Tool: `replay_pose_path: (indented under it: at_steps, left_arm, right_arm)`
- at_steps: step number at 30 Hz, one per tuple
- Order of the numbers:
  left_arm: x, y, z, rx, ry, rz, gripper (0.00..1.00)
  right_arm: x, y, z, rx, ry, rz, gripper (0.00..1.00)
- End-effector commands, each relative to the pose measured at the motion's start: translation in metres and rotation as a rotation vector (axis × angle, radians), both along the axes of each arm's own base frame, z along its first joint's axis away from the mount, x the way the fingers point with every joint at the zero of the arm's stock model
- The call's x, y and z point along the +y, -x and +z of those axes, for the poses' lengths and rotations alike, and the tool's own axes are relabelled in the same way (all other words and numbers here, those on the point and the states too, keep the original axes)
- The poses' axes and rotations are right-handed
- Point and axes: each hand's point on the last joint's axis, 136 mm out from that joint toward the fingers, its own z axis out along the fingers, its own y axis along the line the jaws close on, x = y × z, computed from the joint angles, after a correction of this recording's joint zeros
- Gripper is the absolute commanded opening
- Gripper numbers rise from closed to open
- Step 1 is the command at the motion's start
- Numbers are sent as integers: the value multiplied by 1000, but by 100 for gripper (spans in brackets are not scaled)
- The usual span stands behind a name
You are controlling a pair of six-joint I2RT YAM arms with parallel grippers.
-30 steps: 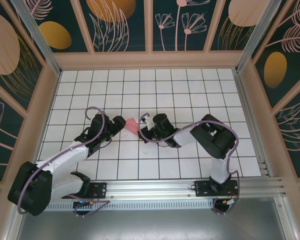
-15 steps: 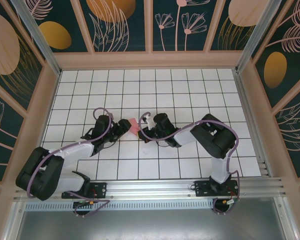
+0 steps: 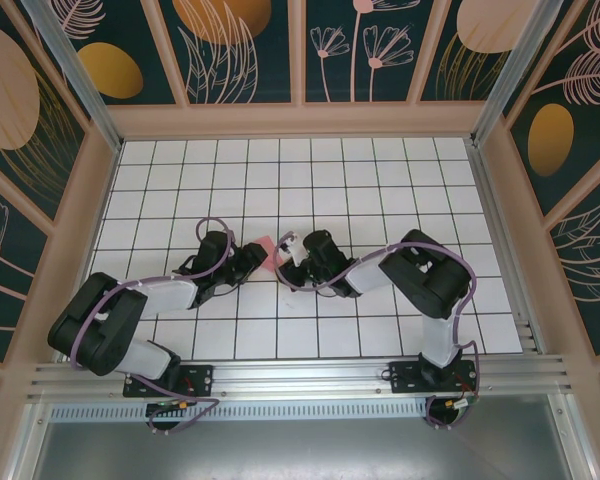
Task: Fold a paper plane with a square sheet of paper (pick it up from the middle)
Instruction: Fold the wing for the fifth time at the center of the table.
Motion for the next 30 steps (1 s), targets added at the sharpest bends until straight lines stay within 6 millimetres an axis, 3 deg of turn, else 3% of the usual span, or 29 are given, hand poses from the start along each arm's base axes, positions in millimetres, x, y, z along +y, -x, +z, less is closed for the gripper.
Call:
replay_pose_path:
  at_steps: [1, 12, 27, 30]
  left_arm:
    - [-8, -7, 13, -33, 34, -7, 47]
    - [-14, -6, 13, -29, 29, -31, 32]
    - [-21, -8, 15, -27, 25, -50, 25]
    - [-21, -8, 15, -28, 23, -48, 25]
  right_arm:
    - [-5, -5, 8, -104, 53, -2, 14]
    - [4, -10, 21, -163, 59, -7, 30]
    - [19, -14, 34, -212, 46, 4, 37]
    - [19, -14, 33, -214, 50, 4, 32]
